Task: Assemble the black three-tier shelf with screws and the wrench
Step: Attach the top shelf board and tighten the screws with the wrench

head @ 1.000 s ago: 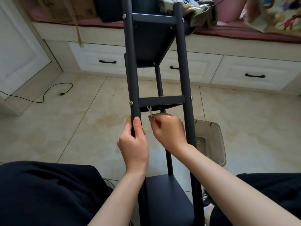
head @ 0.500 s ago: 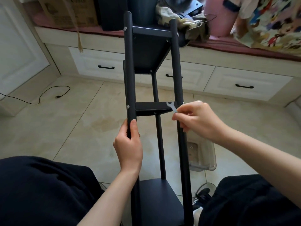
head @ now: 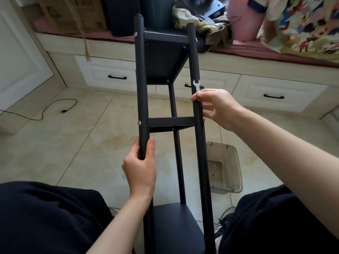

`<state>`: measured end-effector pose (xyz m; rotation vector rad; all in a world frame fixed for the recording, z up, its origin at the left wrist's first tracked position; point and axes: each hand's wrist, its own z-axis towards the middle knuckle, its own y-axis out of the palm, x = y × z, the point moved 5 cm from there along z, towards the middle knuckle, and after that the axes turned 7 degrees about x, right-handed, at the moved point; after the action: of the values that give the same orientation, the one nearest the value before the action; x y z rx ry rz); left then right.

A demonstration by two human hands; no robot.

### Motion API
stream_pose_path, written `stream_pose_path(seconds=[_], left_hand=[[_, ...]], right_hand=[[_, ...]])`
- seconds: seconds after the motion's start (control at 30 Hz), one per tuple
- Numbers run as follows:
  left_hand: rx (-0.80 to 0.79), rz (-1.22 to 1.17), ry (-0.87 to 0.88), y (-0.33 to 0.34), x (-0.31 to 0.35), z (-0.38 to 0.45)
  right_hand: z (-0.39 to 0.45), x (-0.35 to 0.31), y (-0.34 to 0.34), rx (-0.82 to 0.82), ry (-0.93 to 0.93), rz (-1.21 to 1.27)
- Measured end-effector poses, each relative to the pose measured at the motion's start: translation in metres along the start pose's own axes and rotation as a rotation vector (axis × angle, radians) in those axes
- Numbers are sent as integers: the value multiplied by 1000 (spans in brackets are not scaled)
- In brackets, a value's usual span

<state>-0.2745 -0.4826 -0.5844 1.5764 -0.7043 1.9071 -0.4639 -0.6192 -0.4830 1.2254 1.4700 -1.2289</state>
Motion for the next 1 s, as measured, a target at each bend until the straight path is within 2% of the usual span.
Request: stream_pose_path(seconds=[0.17, 0.33, 0.6, 0.87, 1.0], left_hand=[[-11, 3, -14, 0, -1, 1], [14, -7, -41, -6, -8, 11], [-7, -27, -4, -6, -4, 30], [-92, 51, -20, 6, -13, 51], [-114, 177, -26, 6, -17, 59]], right_hand=[[6, -10, 15, 73, 29, 114], [4, -15, 23, 74, 21, 162], [-12, -41, 27, -24, -105, 181], [-22, -39, 28, -1, -123, 307], [-26, -38, 31, -5, -139, 285]])
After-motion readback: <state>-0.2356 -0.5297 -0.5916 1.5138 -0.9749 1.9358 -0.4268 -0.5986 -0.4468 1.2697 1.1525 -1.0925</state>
